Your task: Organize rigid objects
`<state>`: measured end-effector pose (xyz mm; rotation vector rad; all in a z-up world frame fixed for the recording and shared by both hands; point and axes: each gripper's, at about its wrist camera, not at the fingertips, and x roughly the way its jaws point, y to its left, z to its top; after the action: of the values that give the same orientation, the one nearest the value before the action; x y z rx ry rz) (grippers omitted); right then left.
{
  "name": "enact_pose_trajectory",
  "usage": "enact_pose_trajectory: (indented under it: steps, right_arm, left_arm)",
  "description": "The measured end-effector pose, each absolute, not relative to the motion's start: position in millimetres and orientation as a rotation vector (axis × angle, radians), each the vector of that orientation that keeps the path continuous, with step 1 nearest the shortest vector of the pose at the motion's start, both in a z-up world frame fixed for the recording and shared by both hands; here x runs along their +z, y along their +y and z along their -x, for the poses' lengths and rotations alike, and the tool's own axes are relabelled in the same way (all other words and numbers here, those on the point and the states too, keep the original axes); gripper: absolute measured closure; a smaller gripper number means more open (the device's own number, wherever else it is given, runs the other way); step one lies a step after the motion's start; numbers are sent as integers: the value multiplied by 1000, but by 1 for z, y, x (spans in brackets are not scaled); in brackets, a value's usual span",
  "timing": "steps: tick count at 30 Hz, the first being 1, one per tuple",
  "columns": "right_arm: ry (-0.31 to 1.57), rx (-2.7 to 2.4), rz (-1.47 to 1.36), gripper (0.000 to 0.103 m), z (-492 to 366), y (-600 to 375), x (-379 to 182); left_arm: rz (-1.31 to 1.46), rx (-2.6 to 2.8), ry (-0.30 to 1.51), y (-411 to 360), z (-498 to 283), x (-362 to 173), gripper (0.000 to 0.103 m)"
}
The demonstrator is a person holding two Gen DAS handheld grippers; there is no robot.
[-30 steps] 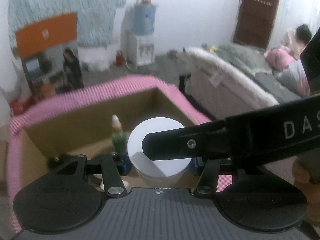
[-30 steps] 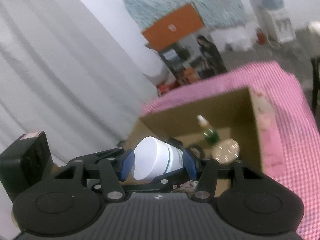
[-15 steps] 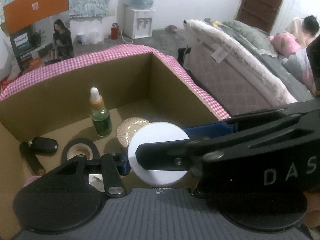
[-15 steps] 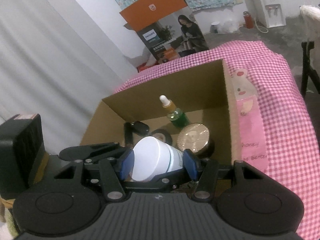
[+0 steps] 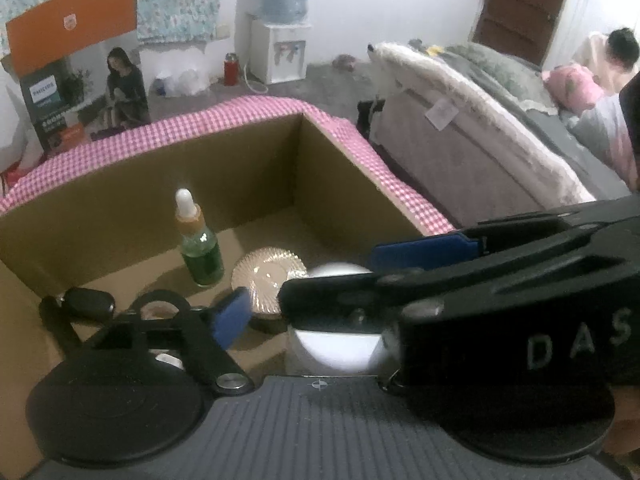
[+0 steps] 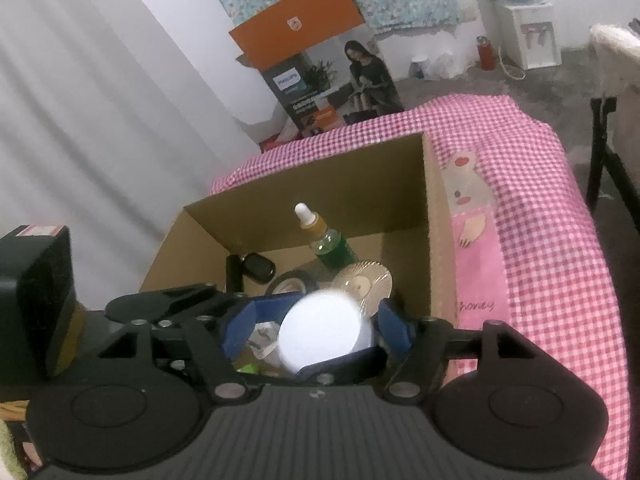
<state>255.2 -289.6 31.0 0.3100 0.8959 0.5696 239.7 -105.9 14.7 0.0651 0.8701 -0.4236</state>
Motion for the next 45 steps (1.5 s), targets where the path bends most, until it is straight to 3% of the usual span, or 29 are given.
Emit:
enact_pose_trajectory:
  steps: [5,9,12,17,33,45]
  right_arm:
    - [841,553,-321,31,-248,-295,43]
    - [744,540,-318,23,-230,-301,65]
    - [667,521,-315,8,-211,-304,80]
    - [556,468,-295,0,-175,-302,99]
    - [455,94,-5,0,-96,-236,103]
    - [614,162,-17,0,-108,-217,66]
  left_arm:
    - [-62,-405,809,-94,-225,32,12]
    - [-41,-355,702,-72,-201,52,0]
    - [-26,-300,641,-52,-182,67,0]
    - [-26,-104,609,-27,-156,88,0]
    - [-95,62,591,-20,-124,83,0]
    - [-28,68,749,-5,-120,58,0]
